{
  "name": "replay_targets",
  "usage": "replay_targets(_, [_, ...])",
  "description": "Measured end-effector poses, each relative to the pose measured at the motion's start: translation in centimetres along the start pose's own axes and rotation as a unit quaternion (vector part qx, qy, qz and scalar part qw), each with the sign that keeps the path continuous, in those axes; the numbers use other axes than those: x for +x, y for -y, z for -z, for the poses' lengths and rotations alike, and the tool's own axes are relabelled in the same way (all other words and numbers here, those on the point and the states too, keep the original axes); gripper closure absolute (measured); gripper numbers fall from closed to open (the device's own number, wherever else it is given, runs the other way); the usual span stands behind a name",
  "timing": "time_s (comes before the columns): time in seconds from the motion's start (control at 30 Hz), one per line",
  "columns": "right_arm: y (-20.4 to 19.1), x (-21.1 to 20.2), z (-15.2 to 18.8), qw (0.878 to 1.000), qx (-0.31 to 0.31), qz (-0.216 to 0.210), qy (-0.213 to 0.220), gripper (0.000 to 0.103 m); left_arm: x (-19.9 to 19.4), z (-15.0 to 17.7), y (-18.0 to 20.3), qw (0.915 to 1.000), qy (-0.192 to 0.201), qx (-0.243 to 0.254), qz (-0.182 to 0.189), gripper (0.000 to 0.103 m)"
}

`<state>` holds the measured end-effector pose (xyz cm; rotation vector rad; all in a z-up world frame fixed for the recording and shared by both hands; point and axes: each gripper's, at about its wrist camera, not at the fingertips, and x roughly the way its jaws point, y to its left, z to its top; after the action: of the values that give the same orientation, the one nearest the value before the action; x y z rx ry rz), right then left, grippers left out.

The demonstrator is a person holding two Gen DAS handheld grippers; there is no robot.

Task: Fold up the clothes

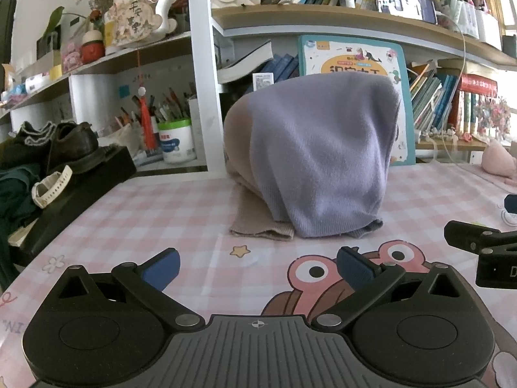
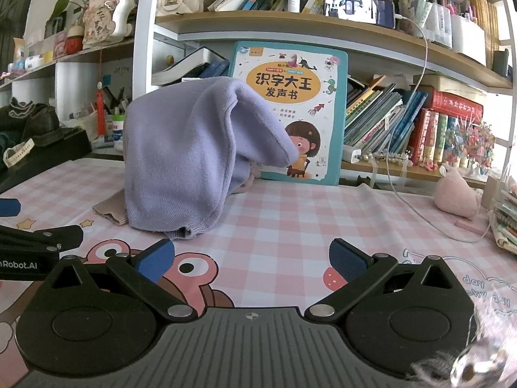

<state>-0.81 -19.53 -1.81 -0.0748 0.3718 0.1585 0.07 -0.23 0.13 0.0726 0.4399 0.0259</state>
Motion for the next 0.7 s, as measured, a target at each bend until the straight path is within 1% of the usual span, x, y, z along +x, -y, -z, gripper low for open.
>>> replay_targets(0.7, [0.19, 0.23, 0.07, 1.0, 0.0, -0.001, 0.001, 0.0, 0.17, 0.06, 0.21, 1.0, -0.005, 0.0, -0.002, 0.0])
